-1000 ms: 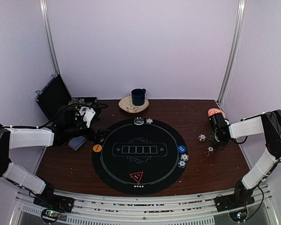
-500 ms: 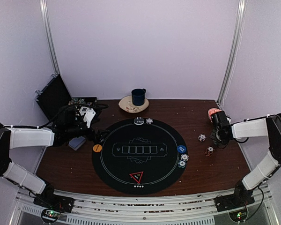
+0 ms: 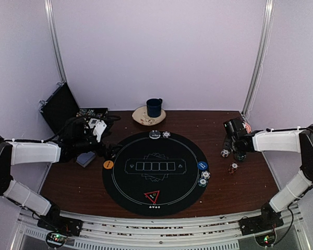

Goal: Distribute texas hold em gaming equipment
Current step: Pick up the poker chip from the pile of poker chips, then place the poker chip in the dealer area.

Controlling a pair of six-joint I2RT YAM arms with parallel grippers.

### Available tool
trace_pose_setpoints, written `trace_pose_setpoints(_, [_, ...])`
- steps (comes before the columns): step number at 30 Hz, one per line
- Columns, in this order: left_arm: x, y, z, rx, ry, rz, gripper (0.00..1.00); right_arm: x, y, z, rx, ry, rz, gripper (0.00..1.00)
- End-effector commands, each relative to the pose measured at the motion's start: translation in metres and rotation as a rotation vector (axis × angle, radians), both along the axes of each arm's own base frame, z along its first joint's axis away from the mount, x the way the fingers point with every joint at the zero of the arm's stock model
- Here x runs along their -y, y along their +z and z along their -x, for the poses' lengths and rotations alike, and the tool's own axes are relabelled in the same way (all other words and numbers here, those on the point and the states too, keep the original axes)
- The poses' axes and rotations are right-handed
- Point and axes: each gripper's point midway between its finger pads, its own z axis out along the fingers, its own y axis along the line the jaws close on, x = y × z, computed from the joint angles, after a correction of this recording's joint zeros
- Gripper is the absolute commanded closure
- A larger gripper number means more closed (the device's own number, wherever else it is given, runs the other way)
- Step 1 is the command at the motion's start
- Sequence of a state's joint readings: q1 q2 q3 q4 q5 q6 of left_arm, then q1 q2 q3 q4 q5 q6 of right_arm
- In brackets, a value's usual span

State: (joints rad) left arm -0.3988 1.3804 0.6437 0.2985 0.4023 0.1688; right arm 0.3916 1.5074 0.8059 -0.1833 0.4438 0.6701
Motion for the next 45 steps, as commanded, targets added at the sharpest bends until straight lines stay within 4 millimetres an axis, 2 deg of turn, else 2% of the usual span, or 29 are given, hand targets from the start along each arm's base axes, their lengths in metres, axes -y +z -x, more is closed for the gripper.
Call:
trace_pose_setpoints(1, [0.001,0.023,-0.011,0.063,0.016,0.032,0.02,-0.055,0.031,-0.029,0.051,0.124,0.032,0.67])
trace_pose_setpoints(4, [0.001,0.023,-0.011,0.063,0.016,0.032,0.02,-0.102,0.038,-0.054,0.049,0.238,0.057,0.67])
trace_pose_setpoints(5, [0.001,0.023,-0.011,0.063,0.016,0.032,0.02,-0.117,0.028,-0.063,0.022,0.277,0.078,0.67])
trace_pose_setpoints(8, [0.001,0.024,-0.011,0.065,0.017,0.032,0.02,-0.158,0.021,-0.090,-0.010,0.389,0.089,0.65])
trace_pose_setpoints(9, [0.001,0.023,-0.011,0.065,0.018,0.031,0.02,-0.172,0.024,-0.101,-0.002,0.422,0.080,0.65])
trace_pose_setpoints(11, [0.001,0.023,-0.011,0.064,0.018,0.031,0.02,-0.196,0.015,-0.114,-0.019,0.496,0.063,0.65])
trace_pose_setpoints(15, [0.001,0.023,-0.011,0.064,0.019,0.030,0.02,-0.227,-0.004,-0.134,-0.040,0.596,0.061,0.65])
trace_pose_setpoints(20, [0.001,0.022,-0.012,0.064,0.020,0.027,0.02,-0.261,-0.024,-0.141,-0.067,0.737,0.065,0.65])
trace_pose_setpoints(25, [0.001,0.020,-0.013,0.061,0.021,0.024,0.02,-0.278,-0.035,-0.140,-0.076,0.803,0.075,0.64])
trace_pose_setpoints(31, [0.001,0.019,-0.013,0.059,0.020,0.021,0.02,-0.277,-0.046,-0.140,-0.094,0.808,0.090,0.64])
trace_pose_setpoints(38, [0.001,0.017,-0.014,0.055,0.018,0.021,0.02,-0.275,-0.045,-0.138,-0.084,0.803,0.087,0.64])
trace_pose_setpoints(45, [0.002,0.016,-0.014,0.051,0.017,0.020,0.02,-0.274,-0.054,-0.136,-0.106,0.808,0.093,0.60])
